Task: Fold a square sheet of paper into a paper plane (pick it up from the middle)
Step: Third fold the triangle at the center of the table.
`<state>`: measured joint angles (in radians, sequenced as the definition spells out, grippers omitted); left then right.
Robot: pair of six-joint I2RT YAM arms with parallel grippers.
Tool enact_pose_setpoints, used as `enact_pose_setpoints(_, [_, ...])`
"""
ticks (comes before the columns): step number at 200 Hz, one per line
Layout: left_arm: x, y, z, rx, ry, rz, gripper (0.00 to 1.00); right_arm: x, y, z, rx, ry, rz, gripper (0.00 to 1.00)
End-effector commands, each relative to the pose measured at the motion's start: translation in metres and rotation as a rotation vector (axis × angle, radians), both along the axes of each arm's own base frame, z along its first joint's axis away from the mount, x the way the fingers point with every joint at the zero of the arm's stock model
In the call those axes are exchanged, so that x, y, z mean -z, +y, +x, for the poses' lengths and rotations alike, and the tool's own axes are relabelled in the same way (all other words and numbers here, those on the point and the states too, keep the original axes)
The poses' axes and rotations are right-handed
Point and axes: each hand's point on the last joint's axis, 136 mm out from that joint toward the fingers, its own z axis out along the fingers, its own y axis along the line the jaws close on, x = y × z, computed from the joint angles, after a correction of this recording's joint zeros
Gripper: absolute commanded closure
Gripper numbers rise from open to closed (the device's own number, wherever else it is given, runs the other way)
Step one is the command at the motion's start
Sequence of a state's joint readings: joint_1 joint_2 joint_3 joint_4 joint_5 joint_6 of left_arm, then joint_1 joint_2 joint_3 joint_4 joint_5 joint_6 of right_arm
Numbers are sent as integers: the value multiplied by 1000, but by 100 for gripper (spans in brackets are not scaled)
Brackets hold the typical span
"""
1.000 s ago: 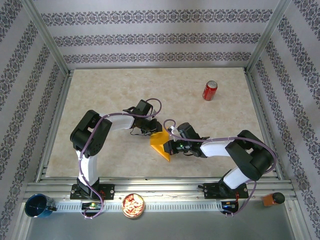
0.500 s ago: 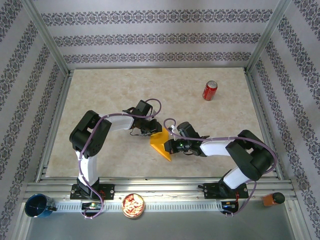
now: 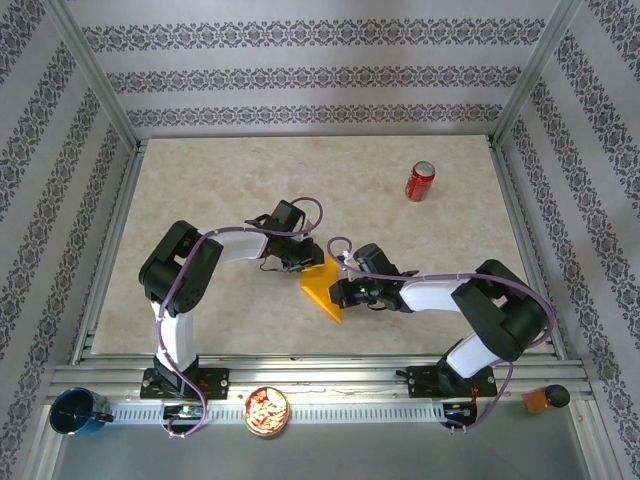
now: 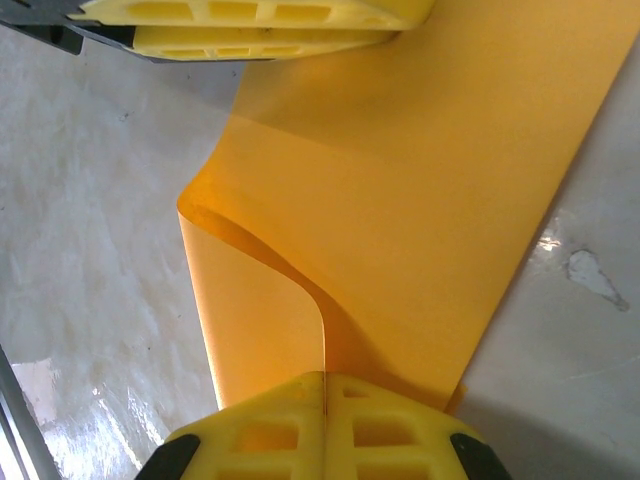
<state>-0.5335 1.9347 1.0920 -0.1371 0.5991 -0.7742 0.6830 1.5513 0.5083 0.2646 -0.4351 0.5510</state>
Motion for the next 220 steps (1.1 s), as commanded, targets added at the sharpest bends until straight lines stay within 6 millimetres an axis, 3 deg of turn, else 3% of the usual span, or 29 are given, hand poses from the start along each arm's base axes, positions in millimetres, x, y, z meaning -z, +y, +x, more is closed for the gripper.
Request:
enact_pose_setpoints(1, [10, 14, -12, -21, 52, 52, 77, -8, 5, 1, -21, -12, 17, 98])
enact_pose_setpoints(220, [9, 14, -11, -24, 51, 54, 76, 2, 7, -6, -51, 22, -59, 98])
